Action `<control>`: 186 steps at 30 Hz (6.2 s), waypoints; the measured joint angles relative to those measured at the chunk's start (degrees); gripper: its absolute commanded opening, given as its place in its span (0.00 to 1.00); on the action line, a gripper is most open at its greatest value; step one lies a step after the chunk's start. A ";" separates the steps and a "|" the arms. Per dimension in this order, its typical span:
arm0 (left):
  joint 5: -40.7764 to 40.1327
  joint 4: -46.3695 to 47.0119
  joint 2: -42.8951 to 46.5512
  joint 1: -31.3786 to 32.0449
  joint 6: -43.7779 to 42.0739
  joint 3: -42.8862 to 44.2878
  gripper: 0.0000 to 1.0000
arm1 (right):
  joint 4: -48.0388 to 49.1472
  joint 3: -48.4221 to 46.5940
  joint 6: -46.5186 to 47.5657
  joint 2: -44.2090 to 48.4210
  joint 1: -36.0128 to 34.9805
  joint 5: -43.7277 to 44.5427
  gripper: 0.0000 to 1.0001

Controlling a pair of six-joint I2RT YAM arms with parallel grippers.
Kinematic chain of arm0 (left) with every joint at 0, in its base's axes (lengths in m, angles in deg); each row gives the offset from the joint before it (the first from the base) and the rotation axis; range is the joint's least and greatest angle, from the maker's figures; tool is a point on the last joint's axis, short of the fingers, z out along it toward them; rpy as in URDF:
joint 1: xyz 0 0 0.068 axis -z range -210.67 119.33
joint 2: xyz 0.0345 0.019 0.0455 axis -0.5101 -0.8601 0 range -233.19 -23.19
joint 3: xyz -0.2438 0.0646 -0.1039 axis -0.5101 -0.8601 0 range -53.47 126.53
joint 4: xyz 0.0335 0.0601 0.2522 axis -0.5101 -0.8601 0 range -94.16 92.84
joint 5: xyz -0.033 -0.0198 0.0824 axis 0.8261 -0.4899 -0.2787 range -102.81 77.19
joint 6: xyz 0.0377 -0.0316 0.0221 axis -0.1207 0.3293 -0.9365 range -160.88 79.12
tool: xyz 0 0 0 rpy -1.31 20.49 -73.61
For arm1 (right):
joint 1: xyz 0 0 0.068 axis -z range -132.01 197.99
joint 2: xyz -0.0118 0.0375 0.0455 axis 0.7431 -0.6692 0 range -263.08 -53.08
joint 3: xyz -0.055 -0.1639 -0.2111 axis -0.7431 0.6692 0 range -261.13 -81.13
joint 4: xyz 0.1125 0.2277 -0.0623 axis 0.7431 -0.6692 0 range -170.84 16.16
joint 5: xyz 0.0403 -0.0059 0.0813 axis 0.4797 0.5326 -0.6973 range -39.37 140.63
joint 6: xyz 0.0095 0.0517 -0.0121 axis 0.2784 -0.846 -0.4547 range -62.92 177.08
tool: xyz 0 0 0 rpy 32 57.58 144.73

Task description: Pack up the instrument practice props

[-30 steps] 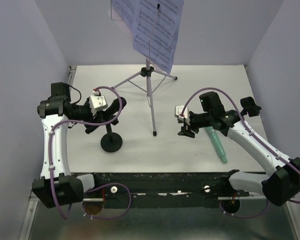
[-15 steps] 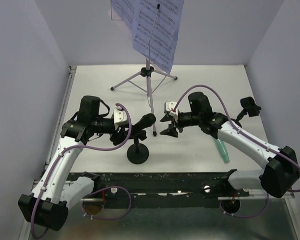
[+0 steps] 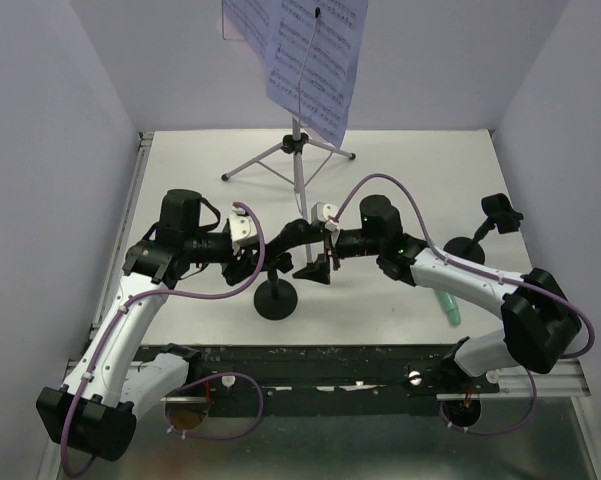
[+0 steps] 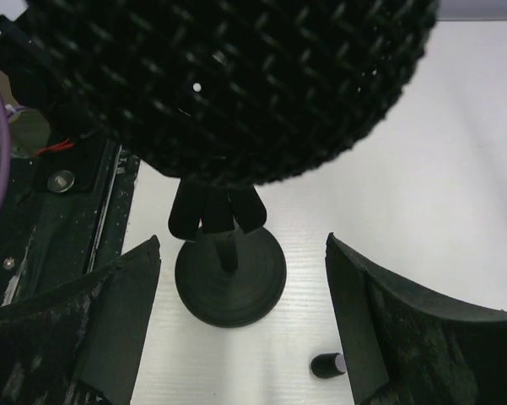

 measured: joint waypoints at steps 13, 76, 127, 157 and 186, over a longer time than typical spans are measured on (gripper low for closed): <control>-1.46 0.87 -0.07 0.39 0.52 0.00 0.00 | 7.23 -0.35 -7.04 -4.15 -1.01 -2.95 0.84; -9.42 3.02 4.37 1.03 -0.09 -9.31 0.00 | 7.21 -2.82 -12.46 -6.38 -1.29 -5.07 0.72; -14.47 -9.51 16.52 0.24 3.17 2.01 0.00 | -7.63 -5.14 -5.49 1.77 -1.31 4.85 1.00; -9.29 27.89 -3.23 12.04 37.51 4.46 0.00 | -27.63 -23.47 -26.80 13.25 9.46 8.09 0.83; -11.23 38.29 -8.94 16.48 36.92 4.76 0.00 | -18.03 -24.09 -29.31 13.27 7.69 6.08 0.73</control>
